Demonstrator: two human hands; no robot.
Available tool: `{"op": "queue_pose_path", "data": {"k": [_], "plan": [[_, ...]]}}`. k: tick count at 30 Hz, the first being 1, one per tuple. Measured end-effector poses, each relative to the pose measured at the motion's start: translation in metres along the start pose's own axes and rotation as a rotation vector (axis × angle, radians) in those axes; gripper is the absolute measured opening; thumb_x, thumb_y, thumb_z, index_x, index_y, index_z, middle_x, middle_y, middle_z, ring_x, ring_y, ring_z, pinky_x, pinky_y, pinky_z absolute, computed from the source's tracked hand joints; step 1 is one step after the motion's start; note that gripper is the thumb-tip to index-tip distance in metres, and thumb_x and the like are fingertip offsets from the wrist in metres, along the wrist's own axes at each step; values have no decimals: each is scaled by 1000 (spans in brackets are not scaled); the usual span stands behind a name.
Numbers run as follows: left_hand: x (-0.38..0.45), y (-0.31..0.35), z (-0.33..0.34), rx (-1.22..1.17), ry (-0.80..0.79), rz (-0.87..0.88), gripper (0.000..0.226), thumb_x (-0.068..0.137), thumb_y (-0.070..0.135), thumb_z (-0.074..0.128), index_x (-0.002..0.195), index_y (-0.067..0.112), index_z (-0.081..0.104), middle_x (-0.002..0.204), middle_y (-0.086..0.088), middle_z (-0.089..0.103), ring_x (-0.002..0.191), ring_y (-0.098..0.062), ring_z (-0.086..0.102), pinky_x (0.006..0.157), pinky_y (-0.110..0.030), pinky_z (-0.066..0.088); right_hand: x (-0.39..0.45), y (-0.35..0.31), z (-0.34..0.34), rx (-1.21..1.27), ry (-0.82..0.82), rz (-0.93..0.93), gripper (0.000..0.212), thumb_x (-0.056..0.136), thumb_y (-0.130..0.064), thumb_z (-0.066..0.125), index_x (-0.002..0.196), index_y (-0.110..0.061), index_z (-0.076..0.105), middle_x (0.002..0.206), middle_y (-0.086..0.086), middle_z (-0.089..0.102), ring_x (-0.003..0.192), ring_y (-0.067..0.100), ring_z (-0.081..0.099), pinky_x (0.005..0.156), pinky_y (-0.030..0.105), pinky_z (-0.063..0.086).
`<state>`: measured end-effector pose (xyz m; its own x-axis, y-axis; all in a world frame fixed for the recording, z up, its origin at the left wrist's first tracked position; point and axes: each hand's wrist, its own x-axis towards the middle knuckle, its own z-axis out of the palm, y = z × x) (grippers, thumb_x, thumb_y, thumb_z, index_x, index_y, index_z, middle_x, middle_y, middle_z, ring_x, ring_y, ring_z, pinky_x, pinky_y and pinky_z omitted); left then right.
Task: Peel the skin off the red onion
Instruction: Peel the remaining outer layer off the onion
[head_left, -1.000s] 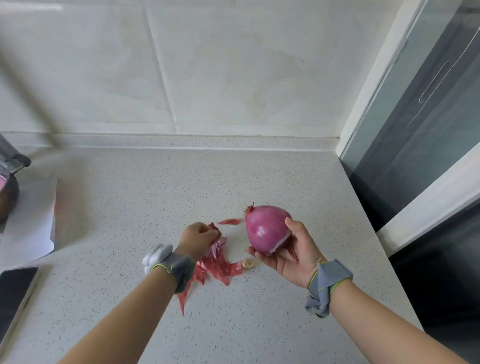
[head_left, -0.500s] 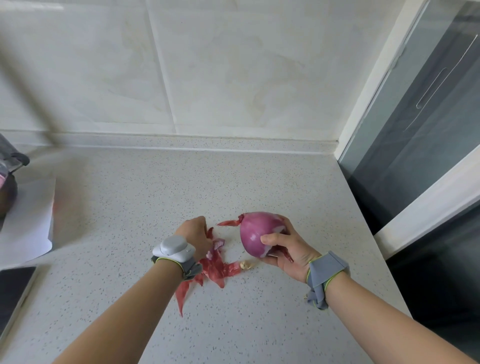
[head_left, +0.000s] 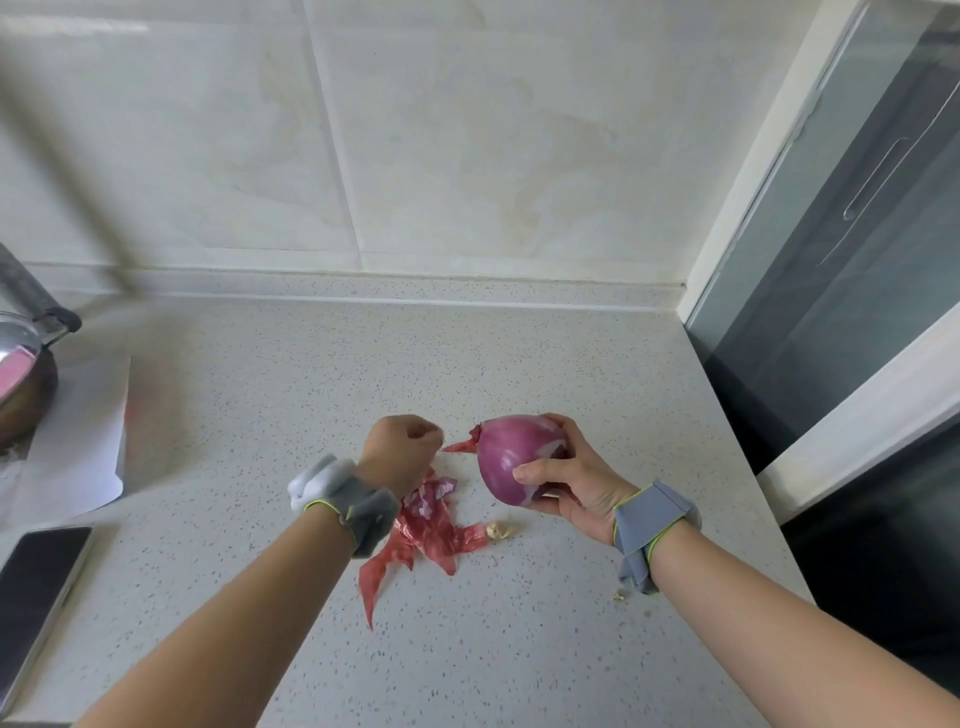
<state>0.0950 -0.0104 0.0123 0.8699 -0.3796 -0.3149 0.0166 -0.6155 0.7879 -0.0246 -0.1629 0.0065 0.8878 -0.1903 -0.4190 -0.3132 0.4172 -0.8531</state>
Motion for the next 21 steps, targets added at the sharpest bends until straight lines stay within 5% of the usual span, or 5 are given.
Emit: {"op": "queue_pose_path", "data": {"k": [2, 4, 14, 18, 21], "plan": [[-9, 12, 2, -292, -202, -144, 44, 90, 41, 48, 101, 2, 65, 89, -9, 69, 75, -20, 65, 74, -30, 54, 0, 1, 1, -16, 7, -9, 65, 54, -2, 74, 105, -31, 46, 108, 2, 49, 93, 27, 57, 76, 37, 56], [-12, 19, 4, -239, -335, -177, 51, 85, 53, 48, 92, 6, 68, 85, -9, 71, 75, -20, 67, 70, -28, 53, 1, 1, 2, -30, 12, -18, 63, 64, 6, 74, 108, -29, 45, 108, 2, 49, 93, 27, 57, 77, 37, 56], [-7, 15, 0, -263, -286, -102, 29, 83, 27, 64, 78, 0, 71, 47, 3, 63, 39, -7, 47, 42, -14, 42, -1, -2, 0, -51, -26, -7, 64, 51, -4, 72, 103, -32, 47, 108, 1, 49, 95, 29, 56, 82, 40, 54], [-9, 16, 3, 73, -182, 157, 31, 88, 26, 56, 65, 8, 68, 52, 5, 59, 41, -2, 47, 49, -12, 42, -1, -1, -2, -59, -30, 3, 63, 51, -6, 73, 102, -32, 48, 108, 3, 50, 94, 31, 57, 82, 43, 55], [-12, 18, 7, 400, -152, 342, 34, 94, 24, 40, 78, 4, 62, 70, -4, 63, 61, -15, 59, 65, -24, 50, -2, 1, -3, -74, -35, -13, 61, 58, 0, 77, 102, -31, 47, 107, 3, 49, 90, 31, 57, 82, 45, 55]]}}
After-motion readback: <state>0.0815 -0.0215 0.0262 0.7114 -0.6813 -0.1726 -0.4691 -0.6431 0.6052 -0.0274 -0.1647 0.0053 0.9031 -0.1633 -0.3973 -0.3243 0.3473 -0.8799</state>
